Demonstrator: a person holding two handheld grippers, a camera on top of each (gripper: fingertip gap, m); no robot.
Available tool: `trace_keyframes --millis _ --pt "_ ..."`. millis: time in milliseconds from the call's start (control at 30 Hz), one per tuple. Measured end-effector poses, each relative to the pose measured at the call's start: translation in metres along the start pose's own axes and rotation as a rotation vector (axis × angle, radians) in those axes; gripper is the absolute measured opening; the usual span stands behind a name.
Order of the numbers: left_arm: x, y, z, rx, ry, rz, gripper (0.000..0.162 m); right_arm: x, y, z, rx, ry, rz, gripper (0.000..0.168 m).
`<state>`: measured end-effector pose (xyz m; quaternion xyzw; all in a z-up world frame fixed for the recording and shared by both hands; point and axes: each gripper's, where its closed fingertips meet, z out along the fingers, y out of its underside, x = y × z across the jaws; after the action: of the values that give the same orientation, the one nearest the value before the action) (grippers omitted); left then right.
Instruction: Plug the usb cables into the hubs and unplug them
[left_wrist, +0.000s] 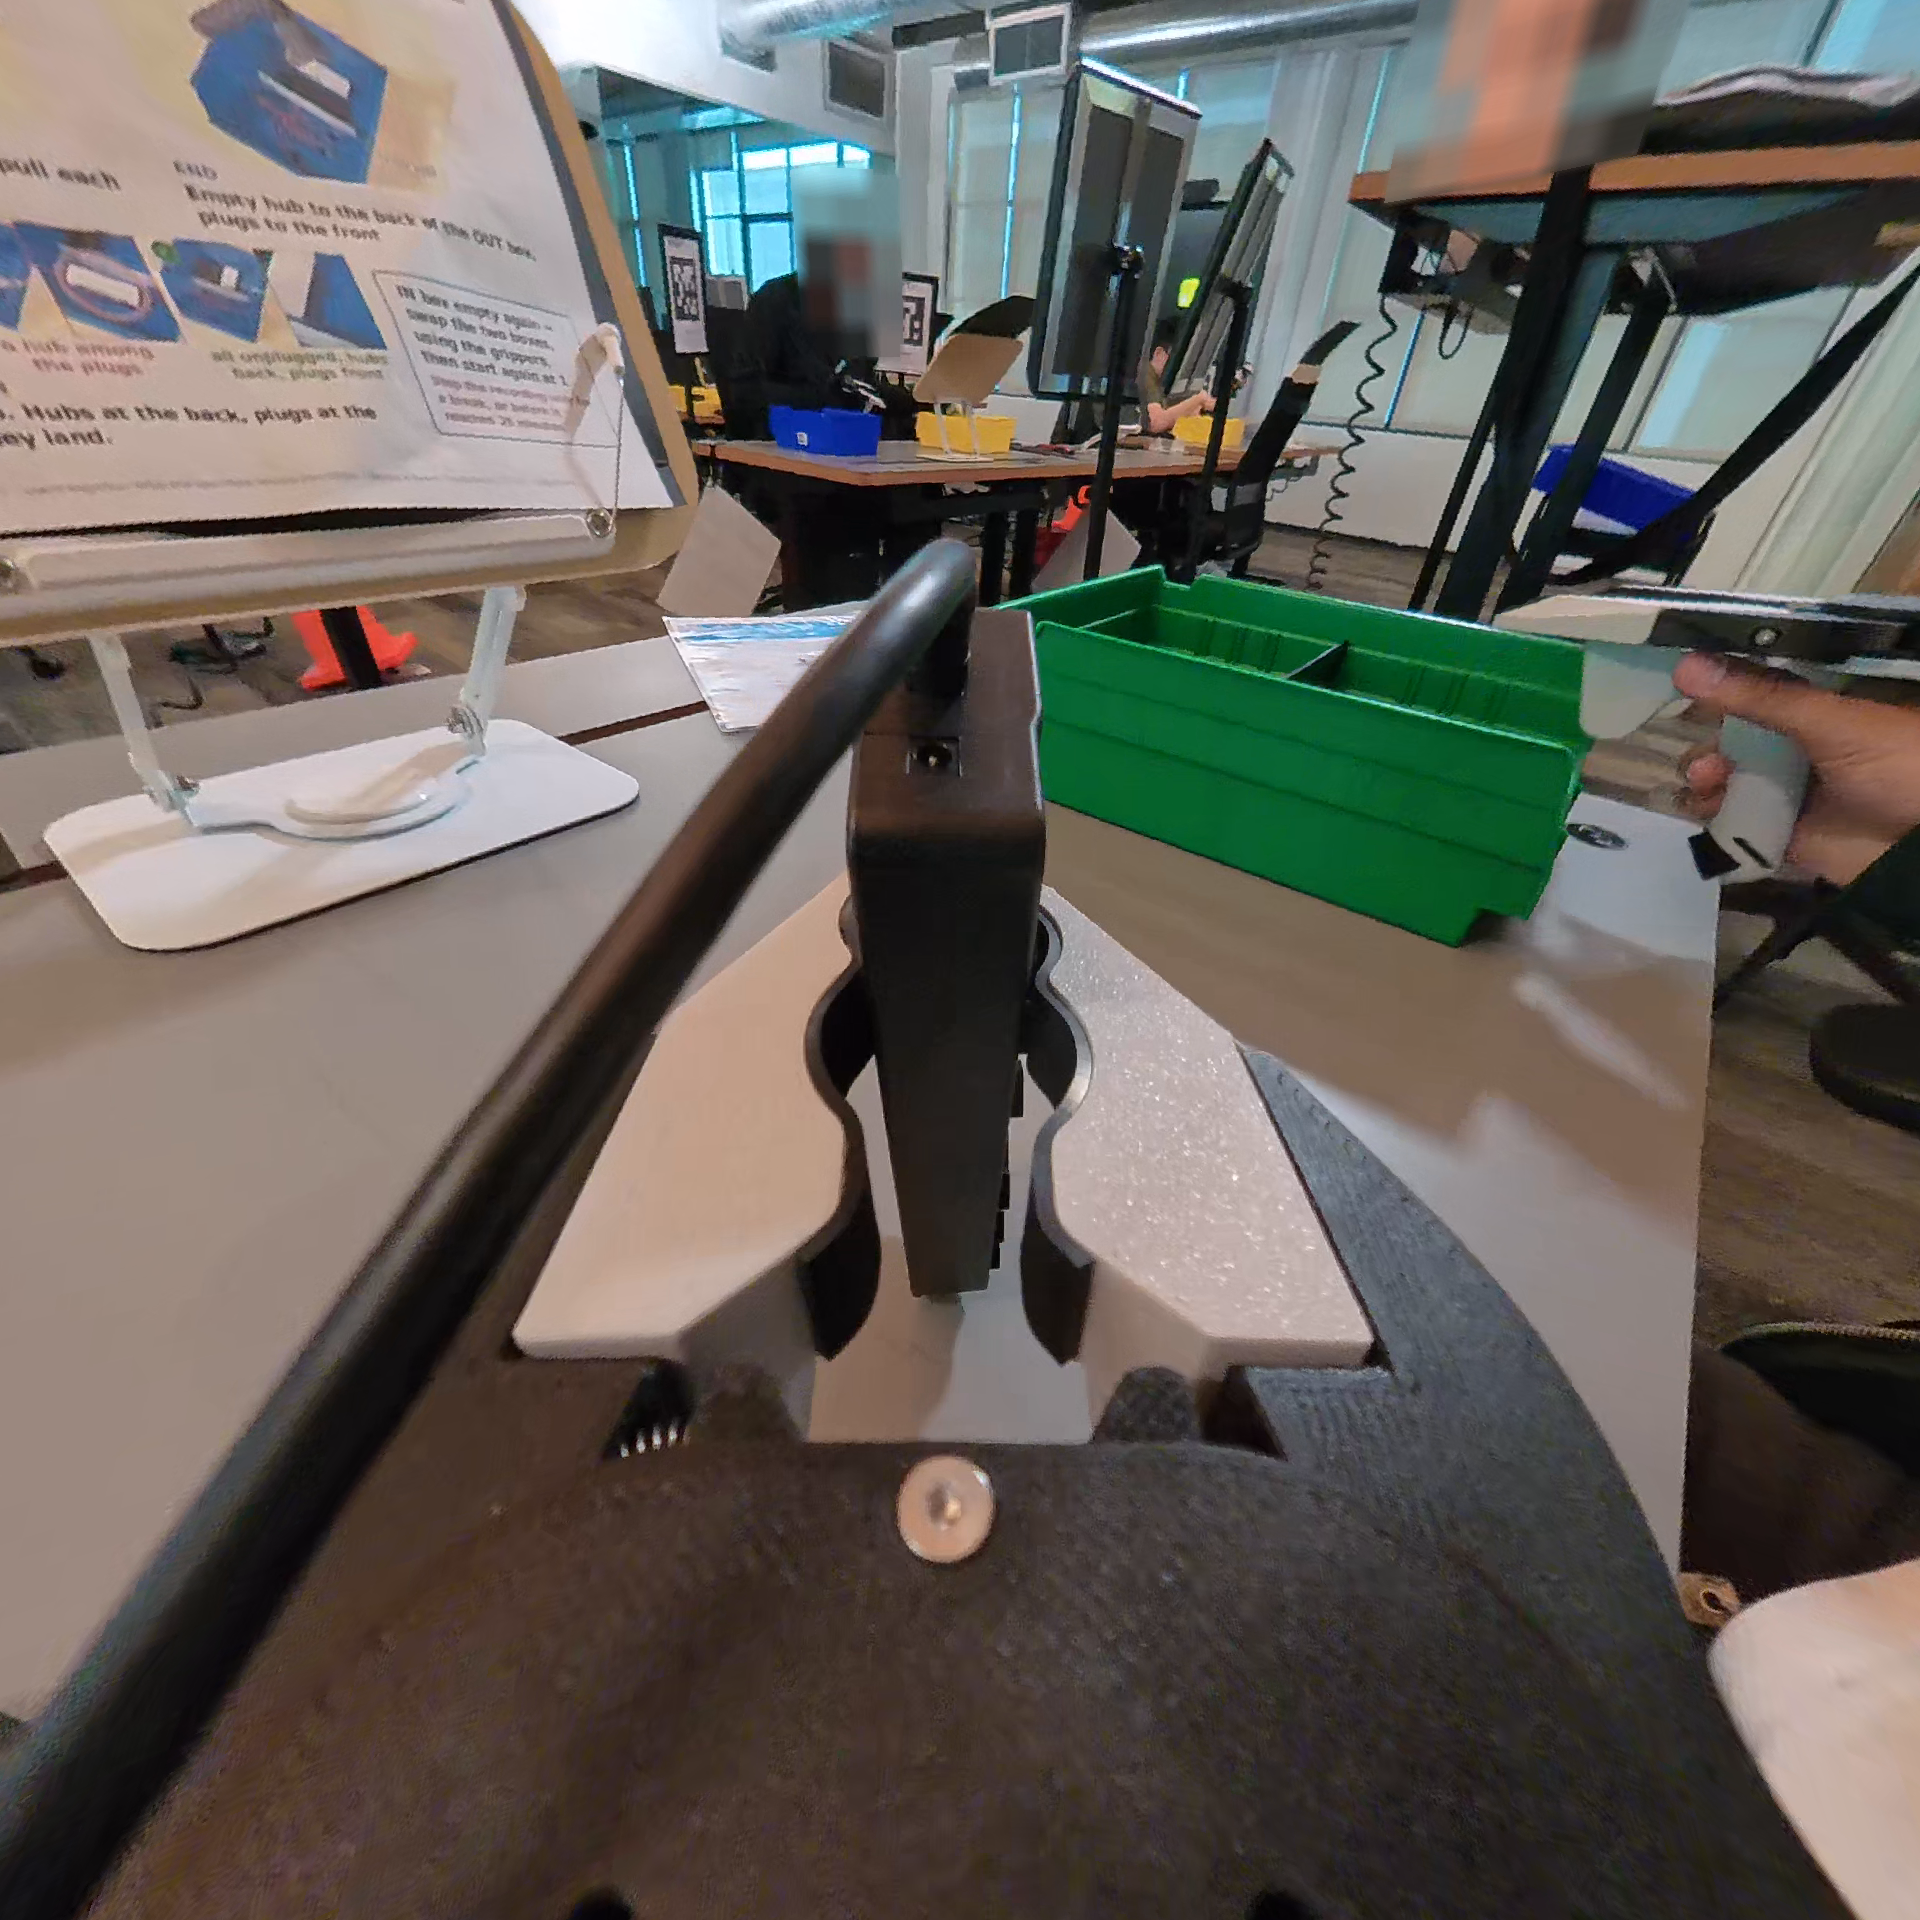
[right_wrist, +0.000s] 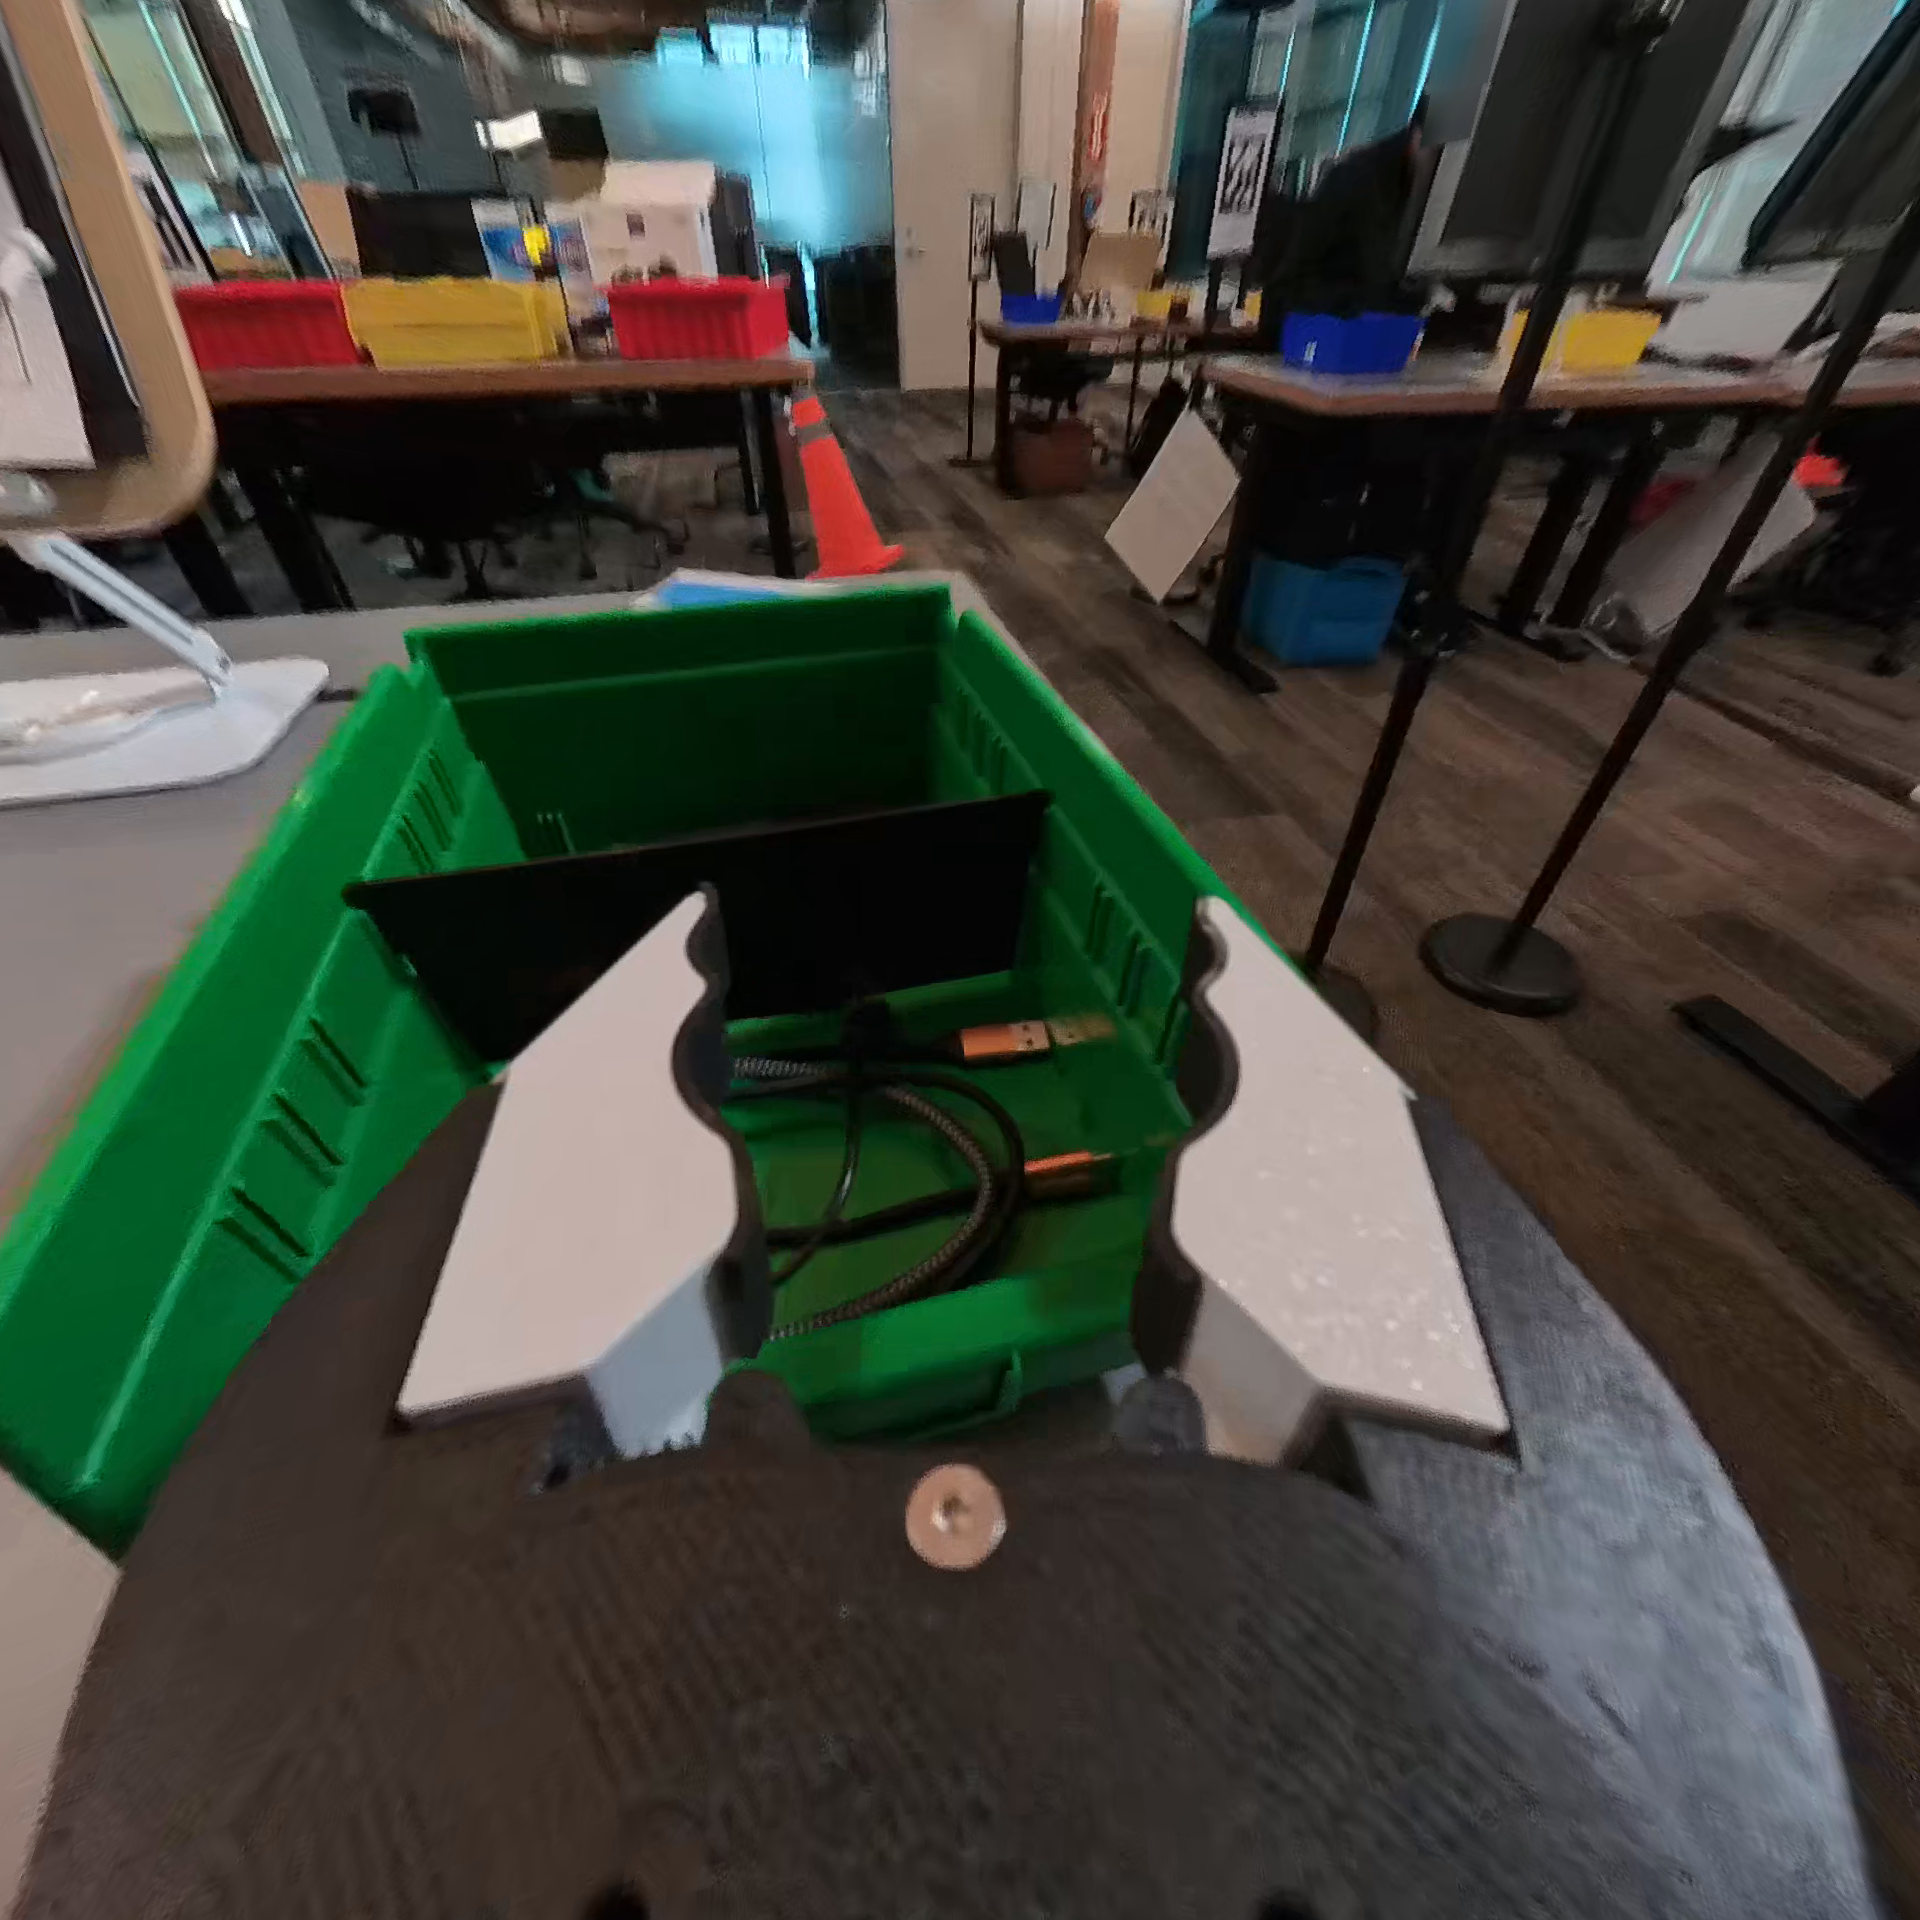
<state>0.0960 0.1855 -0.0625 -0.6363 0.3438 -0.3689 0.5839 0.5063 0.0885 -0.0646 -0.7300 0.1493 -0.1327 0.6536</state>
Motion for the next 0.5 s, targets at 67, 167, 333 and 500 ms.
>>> trace_keyframes --millis 67,167,333,500 --pt "-0.002 0.001 0.0 0.001 0.008 -0.038 0.027 -0.009 -0.018 -0.008 0.089 -0.025 -0.022 0.083" --pt "-0.002 -0.006 -0.003 0.023 0.045 -0.123 0.02 -0.035 -0.038 -0.021 0.199 -0.05 -0.164 0.072" --pt "0.004 -0.051 -0.015 0.123 0.206 -0.376 0.023 -0.125 -0.077 -0.068 0.441 -0.245 -0.329 0.047" --pt "0.024 -0.116 -0.041 0.251 0.484 -0.707 0.02 -0.246 -0.081 -0.138 0.561 -0.652 -0.22 0.035"
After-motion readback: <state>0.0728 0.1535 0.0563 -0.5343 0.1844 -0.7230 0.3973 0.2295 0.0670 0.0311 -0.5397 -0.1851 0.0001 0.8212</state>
